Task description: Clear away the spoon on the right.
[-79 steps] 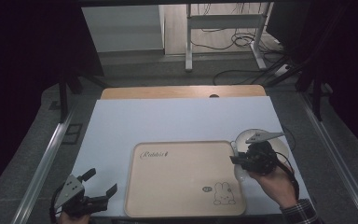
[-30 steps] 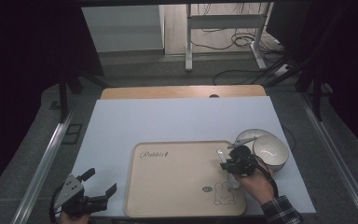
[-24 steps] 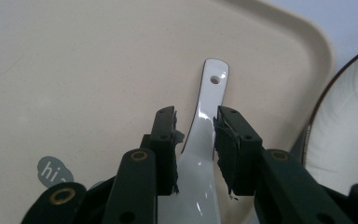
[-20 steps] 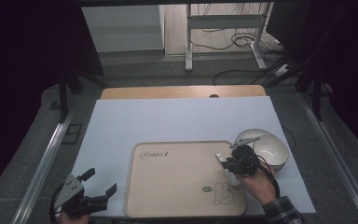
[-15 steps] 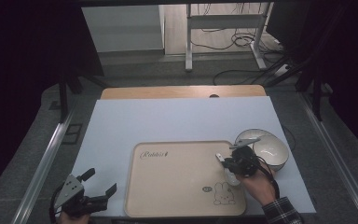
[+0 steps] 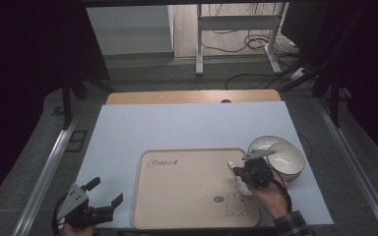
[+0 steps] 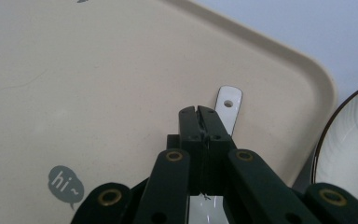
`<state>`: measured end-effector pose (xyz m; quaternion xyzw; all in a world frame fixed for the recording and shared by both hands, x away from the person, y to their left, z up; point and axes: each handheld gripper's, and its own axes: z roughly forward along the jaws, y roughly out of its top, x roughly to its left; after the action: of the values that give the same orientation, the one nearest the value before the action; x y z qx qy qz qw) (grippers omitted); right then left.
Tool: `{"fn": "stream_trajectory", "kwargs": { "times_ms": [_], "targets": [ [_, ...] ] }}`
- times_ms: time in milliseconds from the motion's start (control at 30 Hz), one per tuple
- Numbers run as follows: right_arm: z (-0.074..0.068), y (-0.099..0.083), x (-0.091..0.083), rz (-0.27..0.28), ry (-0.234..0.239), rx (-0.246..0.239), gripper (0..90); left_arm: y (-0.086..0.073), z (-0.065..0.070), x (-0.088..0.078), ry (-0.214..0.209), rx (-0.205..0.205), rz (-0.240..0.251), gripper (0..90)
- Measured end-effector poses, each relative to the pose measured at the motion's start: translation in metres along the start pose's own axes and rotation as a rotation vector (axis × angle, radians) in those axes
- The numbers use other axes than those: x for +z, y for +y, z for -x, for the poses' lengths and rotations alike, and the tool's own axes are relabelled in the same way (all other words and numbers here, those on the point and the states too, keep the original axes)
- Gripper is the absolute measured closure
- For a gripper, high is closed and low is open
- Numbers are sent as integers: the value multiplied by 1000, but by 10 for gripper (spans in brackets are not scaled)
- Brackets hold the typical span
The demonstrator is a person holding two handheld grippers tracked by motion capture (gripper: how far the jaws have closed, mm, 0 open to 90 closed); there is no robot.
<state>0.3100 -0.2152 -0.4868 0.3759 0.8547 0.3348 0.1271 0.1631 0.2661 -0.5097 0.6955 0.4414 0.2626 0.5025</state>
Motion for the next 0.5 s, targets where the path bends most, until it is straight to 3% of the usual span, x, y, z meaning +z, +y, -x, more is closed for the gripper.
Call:
{"fn": "stream_trajectory", "kwargs": {
  "times_ms": [133, 233, 500],
  "targets": [
    [-2, 0, 0, 18, -12, -28, 895, 0, 0, 0, -2, 1, -2, 32],
    [-3, 0, 0, 34, -23, -22, 895, 0, 0, 0, -3, -1, -1, 33],
    [-4, -2, 3, 26, -36, -34, 895, 0, 0, 1, -6, -3, -3, 33]
  ]
}}
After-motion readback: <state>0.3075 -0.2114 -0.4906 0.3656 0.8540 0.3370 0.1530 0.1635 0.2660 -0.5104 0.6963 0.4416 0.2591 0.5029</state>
